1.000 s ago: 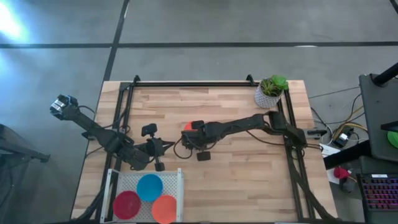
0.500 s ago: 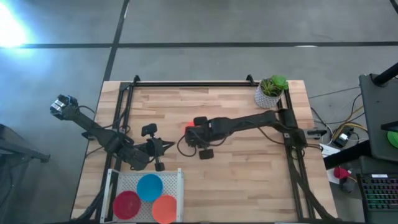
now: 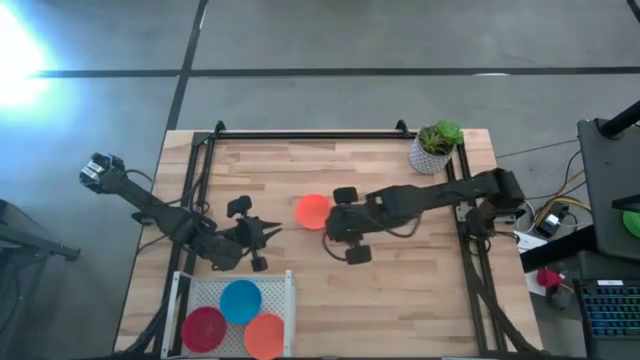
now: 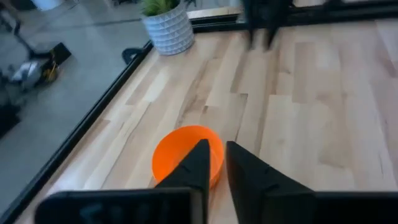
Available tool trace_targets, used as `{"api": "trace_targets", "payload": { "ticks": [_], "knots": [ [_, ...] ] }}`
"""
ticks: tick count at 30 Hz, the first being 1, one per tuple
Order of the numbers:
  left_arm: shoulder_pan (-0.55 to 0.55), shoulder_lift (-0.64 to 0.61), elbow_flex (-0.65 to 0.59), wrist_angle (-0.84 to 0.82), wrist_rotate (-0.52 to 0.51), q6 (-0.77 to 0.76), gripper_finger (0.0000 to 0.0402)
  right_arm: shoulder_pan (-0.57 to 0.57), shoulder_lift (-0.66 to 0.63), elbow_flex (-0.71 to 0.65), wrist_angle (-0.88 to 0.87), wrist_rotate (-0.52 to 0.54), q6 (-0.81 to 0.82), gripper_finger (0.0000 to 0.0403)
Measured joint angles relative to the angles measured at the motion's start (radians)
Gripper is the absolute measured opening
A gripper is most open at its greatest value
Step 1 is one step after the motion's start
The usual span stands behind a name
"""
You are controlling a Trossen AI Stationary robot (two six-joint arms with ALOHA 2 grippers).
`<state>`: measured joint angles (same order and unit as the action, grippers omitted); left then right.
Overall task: Pick & Place Mini bowls
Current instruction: Stack the orange bowl on top of the orange bowl on the shelf
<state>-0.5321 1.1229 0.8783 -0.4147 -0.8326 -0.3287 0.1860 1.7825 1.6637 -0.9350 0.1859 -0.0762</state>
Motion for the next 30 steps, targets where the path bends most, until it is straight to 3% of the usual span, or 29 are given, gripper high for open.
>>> {"api": "trace_targets", "payload": {
  "ticks": [10, 16, 24, 30],
  "knots": [
    [0.188, 0.0, 0.004, -0.006, 0.051, -0.218, 0.0118, 0.044, -0.165, -0.132, 0.051, 0.0, 0.063, 0.0061],
    [0.324, 0.0, 0.0, -0.014, 0.252, -0.314, 0.0124, 0.058, -0.238, -0.209, 0.052, 0.0, 0.077, 0.0059],
    [0.408, 0.003, -0.024, -0.02, 0.278, -0.355, 0.0125, 0.07, -0.307, -0.279, 0.057, -0.001, 0.135, 0.0061],
    [0.432, 0.09, -0.038, -0.026, 0.286, -0.404, 0.0125, 0.072, -0.328, -0.3, 0.062, -0.001, 0.155, 0.0061]
  ]
}}
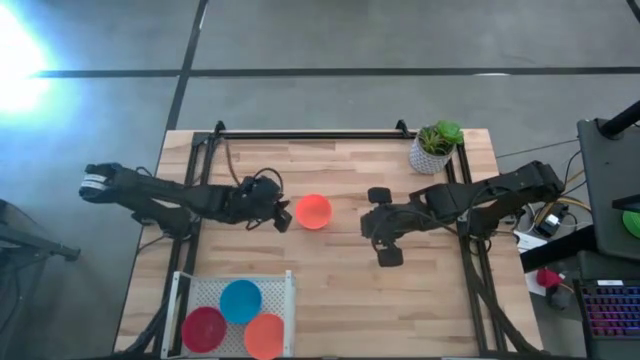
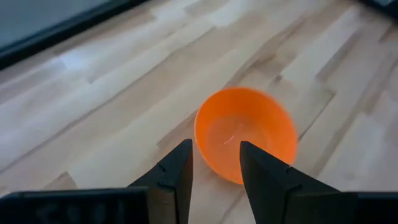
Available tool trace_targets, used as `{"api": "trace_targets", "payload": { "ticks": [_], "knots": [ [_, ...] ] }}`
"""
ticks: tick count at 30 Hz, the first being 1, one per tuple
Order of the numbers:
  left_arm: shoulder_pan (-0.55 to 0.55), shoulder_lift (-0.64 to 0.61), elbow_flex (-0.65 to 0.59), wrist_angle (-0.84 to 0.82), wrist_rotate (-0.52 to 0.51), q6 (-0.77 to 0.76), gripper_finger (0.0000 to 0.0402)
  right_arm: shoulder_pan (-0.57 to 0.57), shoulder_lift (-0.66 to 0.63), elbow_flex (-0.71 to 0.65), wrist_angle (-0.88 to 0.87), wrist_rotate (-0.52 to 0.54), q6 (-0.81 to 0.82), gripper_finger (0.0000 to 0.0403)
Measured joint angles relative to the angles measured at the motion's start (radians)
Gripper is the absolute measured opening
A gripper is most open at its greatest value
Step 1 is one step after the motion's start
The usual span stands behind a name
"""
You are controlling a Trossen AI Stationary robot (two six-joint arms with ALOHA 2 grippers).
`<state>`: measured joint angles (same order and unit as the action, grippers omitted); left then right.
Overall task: Pick & Place Mini bowls
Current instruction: Stack the orange bowl on top of the orange bowl on the shelf
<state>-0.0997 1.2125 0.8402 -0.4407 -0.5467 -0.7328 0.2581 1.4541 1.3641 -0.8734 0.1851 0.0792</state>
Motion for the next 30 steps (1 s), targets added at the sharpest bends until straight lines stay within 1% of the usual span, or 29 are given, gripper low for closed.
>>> {"api": "trace_targets", "payload": {
  "ticks": [6, 9, 15, 20, 24, 30],
  "knots": [
    [0.018, 0.139, 0.0, 0.018, 0.008, -0.064, 0.0125, 0.0, -0.001, -0.001, 0.005, 0.0, 0.001, 0.0061],
    [0.036, 0.197, 0.0, 0.026, 0.029, -0.102, 0.0125, 0.0, 0.0, -0.001, 0.005, 0.0, 0.0, 0.0061],
    [0.054, 0.285, 0.0, 0.072, 0.059, -0.11, 0.0125, 0.0, 0.001, -0.001, 0.016, -0.001, -0.001, 0.0061],
    [0.055, 0.306, 0.0, 0.121, 0.061, -0.079, 0.0125, 0.0, 0.001, -0.001, 0.017, -0.001, -0.003, 0.0061],
    [0.059, 0.306, 0.0, 0.13, 0.06, -0.101, 0.0125, 0.0, 0.001, -0.001, 0.018, -0.001, -0.003, 0.0061],
    [0.061, 0.345, 0.001, 0.158, 0.055, -0.109, 0.0125, 0.0, 0.001, -0.001, 0.018, -0.001, -0.003, 0.0061]
  ]
}}
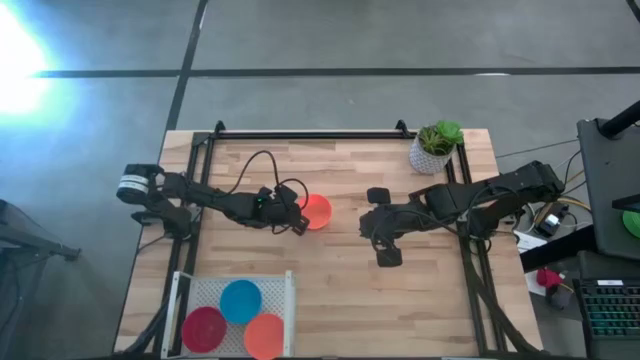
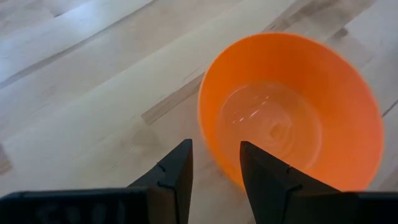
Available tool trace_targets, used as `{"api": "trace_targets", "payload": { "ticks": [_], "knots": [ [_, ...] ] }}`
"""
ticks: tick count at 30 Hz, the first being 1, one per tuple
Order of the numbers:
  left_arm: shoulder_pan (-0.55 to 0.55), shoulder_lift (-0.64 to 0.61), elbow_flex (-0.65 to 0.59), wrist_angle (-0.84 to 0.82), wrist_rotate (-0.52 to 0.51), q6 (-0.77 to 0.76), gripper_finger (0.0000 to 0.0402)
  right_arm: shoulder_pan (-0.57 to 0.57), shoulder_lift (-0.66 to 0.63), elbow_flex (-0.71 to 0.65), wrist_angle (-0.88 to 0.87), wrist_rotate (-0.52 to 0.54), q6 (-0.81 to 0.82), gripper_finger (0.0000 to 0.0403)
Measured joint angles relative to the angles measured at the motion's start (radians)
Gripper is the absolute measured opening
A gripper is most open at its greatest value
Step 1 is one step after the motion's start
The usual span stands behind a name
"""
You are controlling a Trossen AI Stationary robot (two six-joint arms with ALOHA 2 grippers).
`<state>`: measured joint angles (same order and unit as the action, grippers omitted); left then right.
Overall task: Pick & Place Mini bowls
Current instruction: Stack the orange bowl on top of the orange bowl on the shelf
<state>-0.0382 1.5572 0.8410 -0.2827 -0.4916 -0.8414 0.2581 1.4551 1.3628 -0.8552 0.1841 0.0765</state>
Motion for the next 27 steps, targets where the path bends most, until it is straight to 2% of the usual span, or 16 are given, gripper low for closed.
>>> {"api": "trace_targets", "payload": {
  "ticks": [10, 20, 23, 27],
  "knots": [
    [0.014, 0.07, 0.0, 0.044, -0.004, -0.015, 0.0125, 0.0, 0.0, 0.0, 0.0, 0.0, -0.001, 0.0061],
    [0.017, 0.09, 0.0, 0.066, 0.0, 0.021, 0.0118, 0.0, 0.0, 0.0, -0.001, -0.001, 0.0, 0.0061],
    [0.017, 0.096, -0.002, 0.065, 0.0, 0.023, 0.0091, 0.0, 0.0, 0.0, -0.001, -0.001, 0.0, 0.0061],
    [0.018, 0.094, -0.002, 0.066, -0.022, 0.024, 0.0025, 0.0, 0.0, 0.0, -0.001, -0.001, 0.003, 0.0061]
  ]
}}
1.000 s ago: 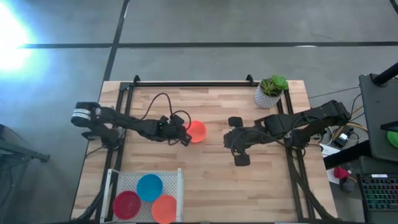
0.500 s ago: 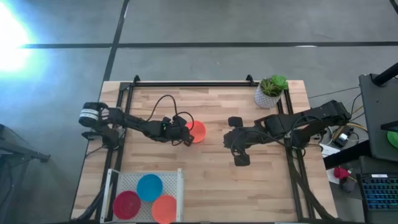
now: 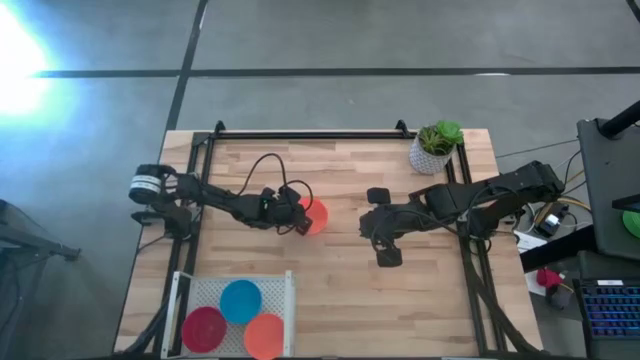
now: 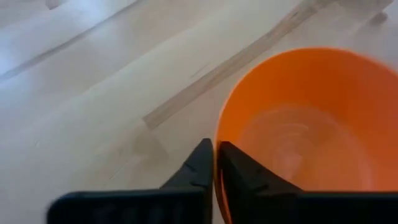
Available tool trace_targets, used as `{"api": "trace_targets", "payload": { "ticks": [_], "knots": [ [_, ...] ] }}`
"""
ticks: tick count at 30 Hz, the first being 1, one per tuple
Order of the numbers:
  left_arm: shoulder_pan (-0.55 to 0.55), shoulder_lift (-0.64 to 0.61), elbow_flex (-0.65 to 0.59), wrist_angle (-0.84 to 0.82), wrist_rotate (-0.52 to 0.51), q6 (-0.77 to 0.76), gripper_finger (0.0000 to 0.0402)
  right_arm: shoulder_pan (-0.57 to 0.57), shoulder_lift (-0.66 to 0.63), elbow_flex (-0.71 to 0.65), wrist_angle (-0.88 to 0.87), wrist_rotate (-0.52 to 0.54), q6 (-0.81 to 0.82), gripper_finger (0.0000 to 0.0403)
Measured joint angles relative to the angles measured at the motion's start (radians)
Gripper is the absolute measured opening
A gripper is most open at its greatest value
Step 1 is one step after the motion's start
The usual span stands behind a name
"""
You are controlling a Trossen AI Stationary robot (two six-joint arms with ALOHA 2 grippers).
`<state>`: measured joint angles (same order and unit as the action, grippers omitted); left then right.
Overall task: Pick & Place Mini bowls
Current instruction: Stack the orange bowl on top of the orange bowl on the shelf
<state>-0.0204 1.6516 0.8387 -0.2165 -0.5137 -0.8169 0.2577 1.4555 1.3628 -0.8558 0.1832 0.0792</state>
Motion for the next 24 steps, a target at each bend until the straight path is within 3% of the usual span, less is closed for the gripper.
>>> {"api": "trace_targets", "payload": {
  "ticks": [11, 24],
  "knots": [
    [0.0, -0.095, 0.001, -0.029, -0.002, 0.067, 0.0002, 0.0, 0.0, 0.0, 0.0, 0.0, -0.007, 0.0061],
    [-0.048, -0.479, 0.001, -0.362, 0.004, 0.142, 0.0001, 0.0, 0.0, 0.0, 0.0, 0.0, -0.01, 0.0061]
  ]
}}
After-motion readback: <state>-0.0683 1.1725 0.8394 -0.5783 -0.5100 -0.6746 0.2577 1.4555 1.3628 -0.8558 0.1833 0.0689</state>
